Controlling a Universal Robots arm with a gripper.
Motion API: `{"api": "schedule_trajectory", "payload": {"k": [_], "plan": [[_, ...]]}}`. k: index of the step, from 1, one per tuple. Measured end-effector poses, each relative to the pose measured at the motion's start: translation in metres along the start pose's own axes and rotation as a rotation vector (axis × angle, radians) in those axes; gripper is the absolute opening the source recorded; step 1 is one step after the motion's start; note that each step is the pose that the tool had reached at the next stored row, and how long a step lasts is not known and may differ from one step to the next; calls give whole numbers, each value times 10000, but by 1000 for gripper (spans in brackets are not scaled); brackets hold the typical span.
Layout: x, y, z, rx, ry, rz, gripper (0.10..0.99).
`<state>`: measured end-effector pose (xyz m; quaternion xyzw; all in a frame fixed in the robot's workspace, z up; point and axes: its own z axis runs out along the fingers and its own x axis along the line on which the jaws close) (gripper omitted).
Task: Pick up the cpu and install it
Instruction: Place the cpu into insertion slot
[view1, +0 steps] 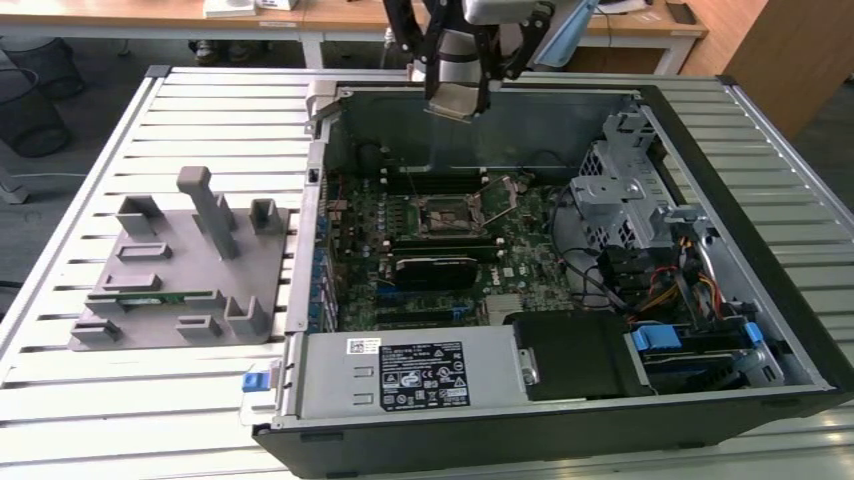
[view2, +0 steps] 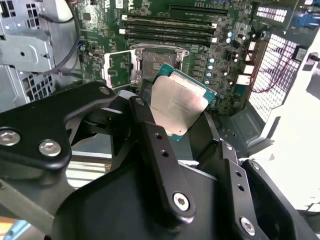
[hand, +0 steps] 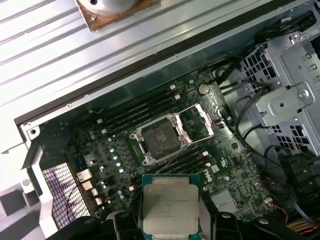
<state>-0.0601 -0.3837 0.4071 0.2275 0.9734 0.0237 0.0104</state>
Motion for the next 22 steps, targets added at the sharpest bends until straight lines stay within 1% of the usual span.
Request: {"api": "schedule_trajectory", "payload": {"k": [8, 22], "plan": [[0, 0, 7, 9, -48, 943, 537], [0, -1, 18, 23, -118, 2316, 537]]}}
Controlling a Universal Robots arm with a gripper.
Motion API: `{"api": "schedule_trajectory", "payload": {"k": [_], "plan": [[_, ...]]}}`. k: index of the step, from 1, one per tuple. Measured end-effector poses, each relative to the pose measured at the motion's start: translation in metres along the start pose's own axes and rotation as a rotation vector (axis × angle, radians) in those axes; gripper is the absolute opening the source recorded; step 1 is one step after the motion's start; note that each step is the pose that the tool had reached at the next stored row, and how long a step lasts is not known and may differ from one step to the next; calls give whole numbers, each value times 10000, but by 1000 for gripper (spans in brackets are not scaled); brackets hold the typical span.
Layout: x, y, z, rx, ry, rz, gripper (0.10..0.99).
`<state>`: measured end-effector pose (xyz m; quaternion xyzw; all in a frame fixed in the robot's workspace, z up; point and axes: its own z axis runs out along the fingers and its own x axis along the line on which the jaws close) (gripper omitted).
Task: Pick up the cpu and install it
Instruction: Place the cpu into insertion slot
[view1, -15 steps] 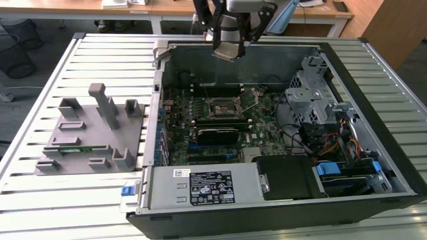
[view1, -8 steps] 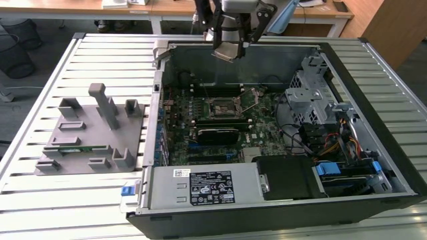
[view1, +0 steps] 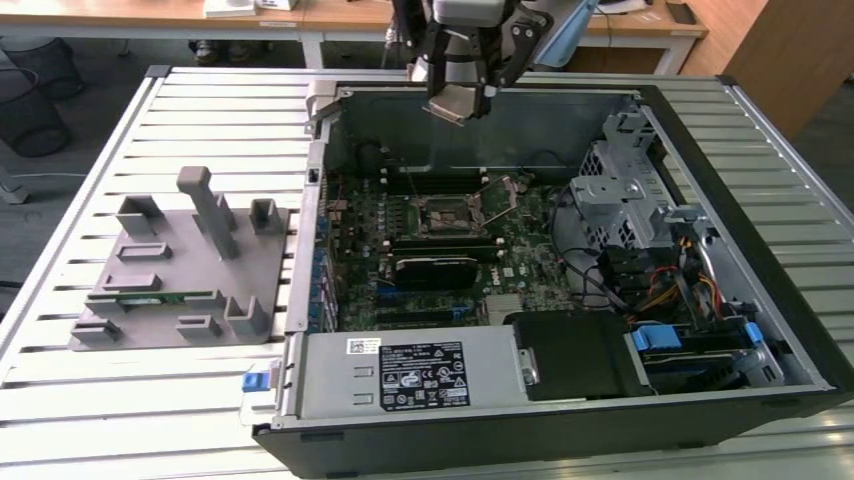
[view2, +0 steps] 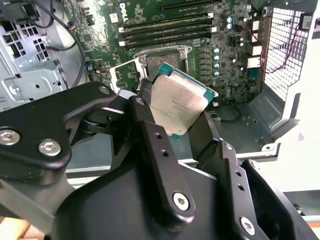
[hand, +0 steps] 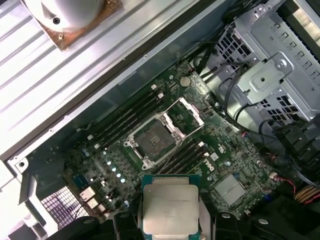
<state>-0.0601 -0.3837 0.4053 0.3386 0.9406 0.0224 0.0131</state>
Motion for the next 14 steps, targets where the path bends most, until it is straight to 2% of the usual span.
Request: {"api": "schedule_trajectory", "payload": {"k": [14], "plan": [[0, 0, 9, 11, -61, 1209, 537]]}}
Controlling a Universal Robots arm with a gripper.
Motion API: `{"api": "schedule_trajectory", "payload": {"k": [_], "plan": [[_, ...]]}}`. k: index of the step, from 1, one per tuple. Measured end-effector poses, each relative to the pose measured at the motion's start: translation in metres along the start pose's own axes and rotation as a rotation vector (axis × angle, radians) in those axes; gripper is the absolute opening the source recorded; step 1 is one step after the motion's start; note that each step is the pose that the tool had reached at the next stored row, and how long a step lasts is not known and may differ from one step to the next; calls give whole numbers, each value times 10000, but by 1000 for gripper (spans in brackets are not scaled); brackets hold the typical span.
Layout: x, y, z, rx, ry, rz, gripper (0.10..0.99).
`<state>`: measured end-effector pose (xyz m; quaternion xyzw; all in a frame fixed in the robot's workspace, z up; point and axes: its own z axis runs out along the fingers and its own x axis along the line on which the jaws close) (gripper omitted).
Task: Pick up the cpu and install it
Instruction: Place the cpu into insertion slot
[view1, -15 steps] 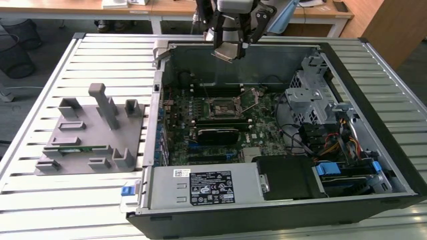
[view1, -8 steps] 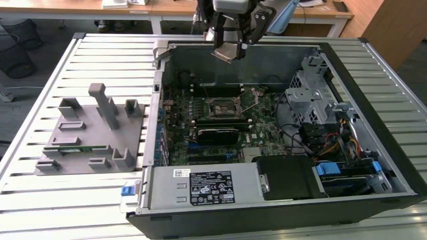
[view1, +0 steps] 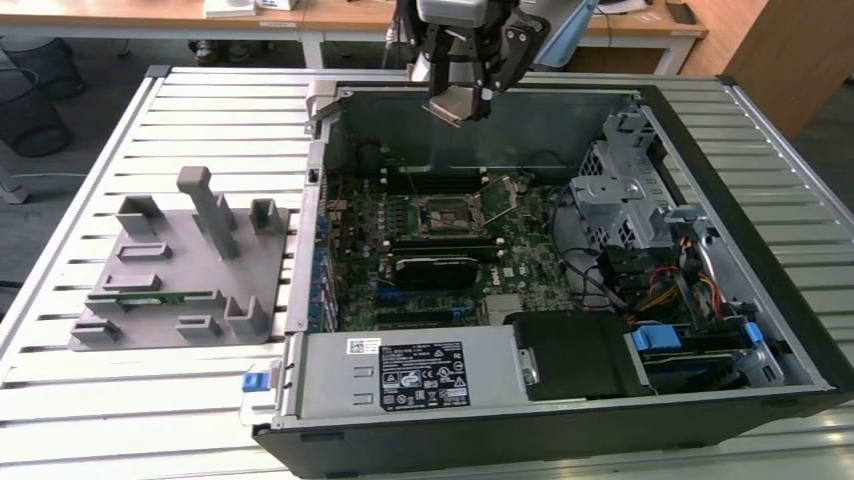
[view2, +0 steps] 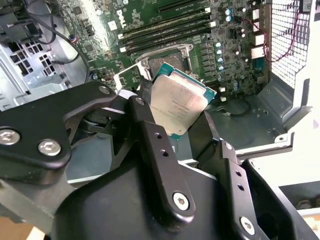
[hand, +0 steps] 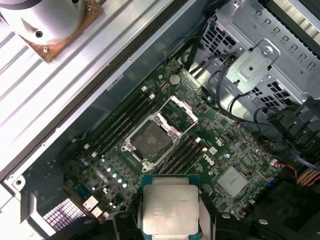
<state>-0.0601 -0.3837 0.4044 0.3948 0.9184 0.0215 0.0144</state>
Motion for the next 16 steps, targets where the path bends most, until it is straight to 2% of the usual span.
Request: {"api": "schedule_trajectory", "payload": {"k": [16], "plan": [[0, -1, 11, 12, -67, 1317, 537]]}}
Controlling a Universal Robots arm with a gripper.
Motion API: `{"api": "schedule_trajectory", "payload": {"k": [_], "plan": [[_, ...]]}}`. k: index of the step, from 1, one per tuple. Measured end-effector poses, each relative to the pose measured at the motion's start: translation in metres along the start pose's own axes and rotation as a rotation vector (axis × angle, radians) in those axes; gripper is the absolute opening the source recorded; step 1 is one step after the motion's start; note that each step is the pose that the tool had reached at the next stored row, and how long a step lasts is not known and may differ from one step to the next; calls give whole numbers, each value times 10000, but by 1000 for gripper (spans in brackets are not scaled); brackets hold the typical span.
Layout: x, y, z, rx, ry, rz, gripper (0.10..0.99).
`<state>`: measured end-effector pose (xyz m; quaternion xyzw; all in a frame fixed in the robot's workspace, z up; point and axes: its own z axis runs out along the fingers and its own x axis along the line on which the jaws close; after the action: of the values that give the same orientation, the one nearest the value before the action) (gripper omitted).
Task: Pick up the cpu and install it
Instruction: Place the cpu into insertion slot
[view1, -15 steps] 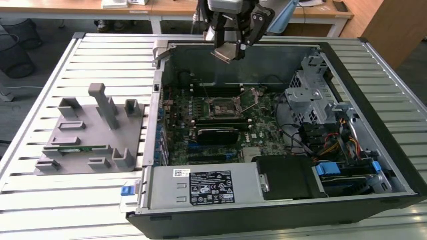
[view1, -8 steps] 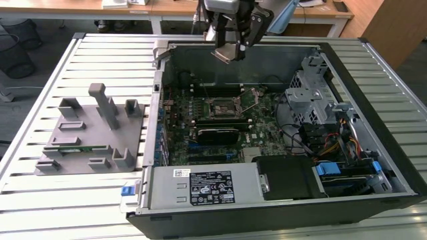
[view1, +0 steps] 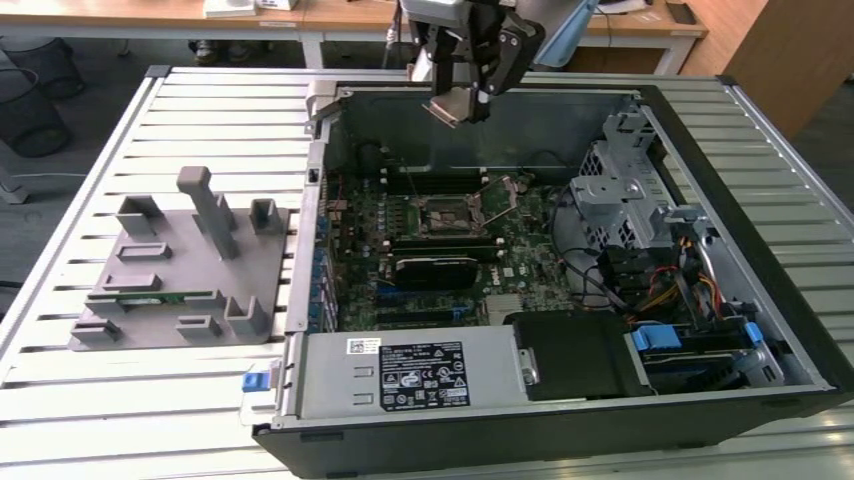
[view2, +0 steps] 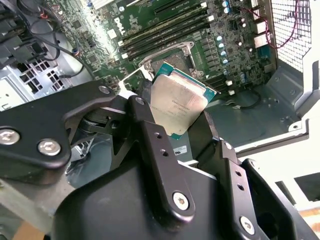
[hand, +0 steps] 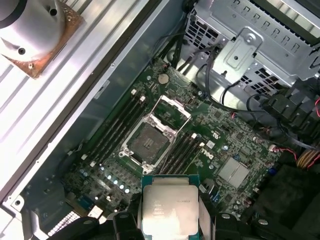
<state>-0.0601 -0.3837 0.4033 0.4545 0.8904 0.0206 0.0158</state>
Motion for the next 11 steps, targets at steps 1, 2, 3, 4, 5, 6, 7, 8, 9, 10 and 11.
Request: {"api": "schedule_trajectory", "payload": {"k": [1, 2, 3, 4, 5, 6, 7, 8, 9, 10, 11], "plan": [[0, 0, 1, 1, -4, 78, 537], [0, 0, 1, 2, -8, 158, 537], [0, 0, 2, 3, -12, 236, 537], [0, 0, 2, 4, -16, 314, 537], [0, 0, 3, 4, -20, 399, 537], [0, 0, 3, 5, -25, 477, 537], [0, 0, 4, 5, -28, 555, 537], [0, 0, 5, 6, -32, 632, 537], [0, 0, 5, 7, -36, 710, 537], [0, 0, 5, 8, -40, 787, 537], [0, 0, 6, 8, -44, 863, 537]]}}
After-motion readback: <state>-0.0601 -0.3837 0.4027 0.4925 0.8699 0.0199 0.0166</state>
